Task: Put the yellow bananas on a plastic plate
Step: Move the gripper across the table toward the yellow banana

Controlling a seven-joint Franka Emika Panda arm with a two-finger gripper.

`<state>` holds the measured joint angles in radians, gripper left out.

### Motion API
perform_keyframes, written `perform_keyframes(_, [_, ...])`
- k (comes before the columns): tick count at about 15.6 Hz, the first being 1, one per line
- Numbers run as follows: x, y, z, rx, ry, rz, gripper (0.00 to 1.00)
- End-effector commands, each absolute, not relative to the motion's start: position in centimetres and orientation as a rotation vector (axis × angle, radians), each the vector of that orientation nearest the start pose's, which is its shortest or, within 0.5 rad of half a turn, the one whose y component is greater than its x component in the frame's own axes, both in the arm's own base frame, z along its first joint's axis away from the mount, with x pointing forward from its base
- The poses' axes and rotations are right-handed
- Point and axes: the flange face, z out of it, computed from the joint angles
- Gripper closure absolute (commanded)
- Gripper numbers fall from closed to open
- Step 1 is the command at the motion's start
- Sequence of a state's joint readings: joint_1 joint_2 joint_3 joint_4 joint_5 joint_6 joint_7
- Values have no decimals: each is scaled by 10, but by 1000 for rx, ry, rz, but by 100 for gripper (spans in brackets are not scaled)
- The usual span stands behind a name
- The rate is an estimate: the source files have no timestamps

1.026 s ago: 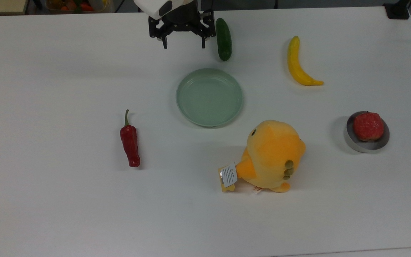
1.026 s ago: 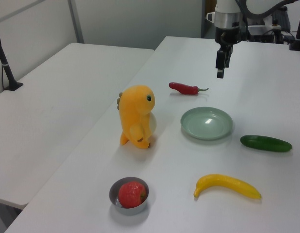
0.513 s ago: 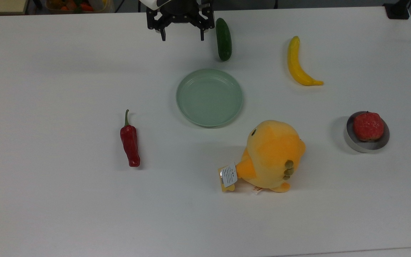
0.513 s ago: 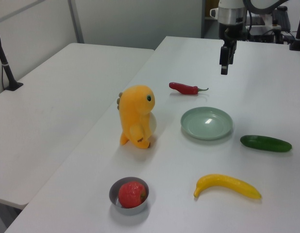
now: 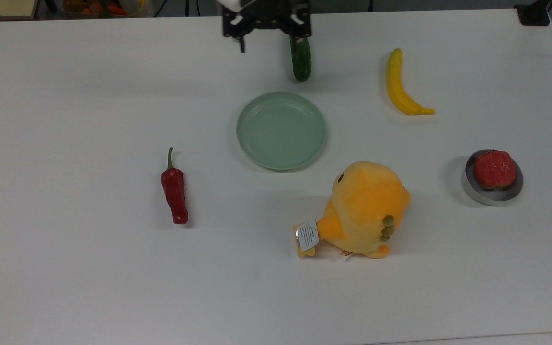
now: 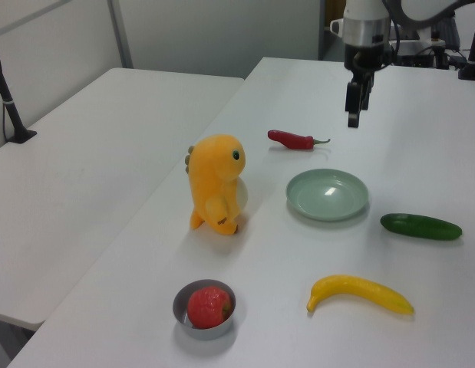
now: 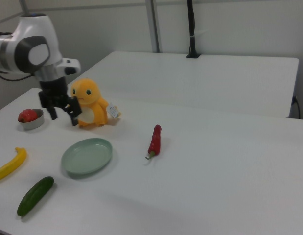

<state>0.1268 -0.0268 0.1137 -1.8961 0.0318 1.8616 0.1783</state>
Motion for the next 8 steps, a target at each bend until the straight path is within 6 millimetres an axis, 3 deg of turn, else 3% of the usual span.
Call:
perform_keyframes(1, [510,191,494,-3123,-90,43,0])
perform_keyframes(4, [492,235,485,-3120,-126,20,0])
perform_keyframes(8, [477,279,455,-3109,-134,14,0])
